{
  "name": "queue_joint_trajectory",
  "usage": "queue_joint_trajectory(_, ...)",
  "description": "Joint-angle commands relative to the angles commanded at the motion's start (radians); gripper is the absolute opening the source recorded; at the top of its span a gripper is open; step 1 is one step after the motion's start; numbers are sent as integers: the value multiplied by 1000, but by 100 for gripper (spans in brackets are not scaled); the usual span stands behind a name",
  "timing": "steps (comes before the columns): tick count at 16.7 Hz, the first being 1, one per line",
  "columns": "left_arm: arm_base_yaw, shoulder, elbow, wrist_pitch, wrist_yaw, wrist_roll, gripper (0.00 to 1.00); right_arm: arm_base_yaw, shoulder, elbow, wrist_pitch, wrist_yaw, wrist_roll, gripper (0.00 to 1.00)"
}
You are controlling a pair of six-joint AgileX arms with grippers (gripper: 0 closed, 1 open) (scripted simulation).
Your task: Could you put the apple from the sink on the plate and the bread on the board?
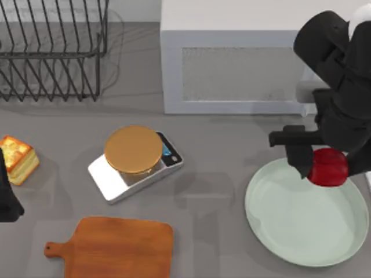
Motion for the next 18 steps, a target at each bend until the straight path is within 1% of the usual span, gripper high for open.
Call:
queue_joint_trajectory(12, 0, 0, 0, 0, 0, 0, 100, 0, 0, 0, 0, 0, 0, 98)
queue_joint_trajectory(13, 0, 0, 0, 0, 0, 0, 100, 0, 0, 0, 0, 0, 0, 100)
queue_joint_trajectory(18, 0, 0, 0, 0, 0, 0, 100, 0, 0, 0, 0, 0, 0, 100)
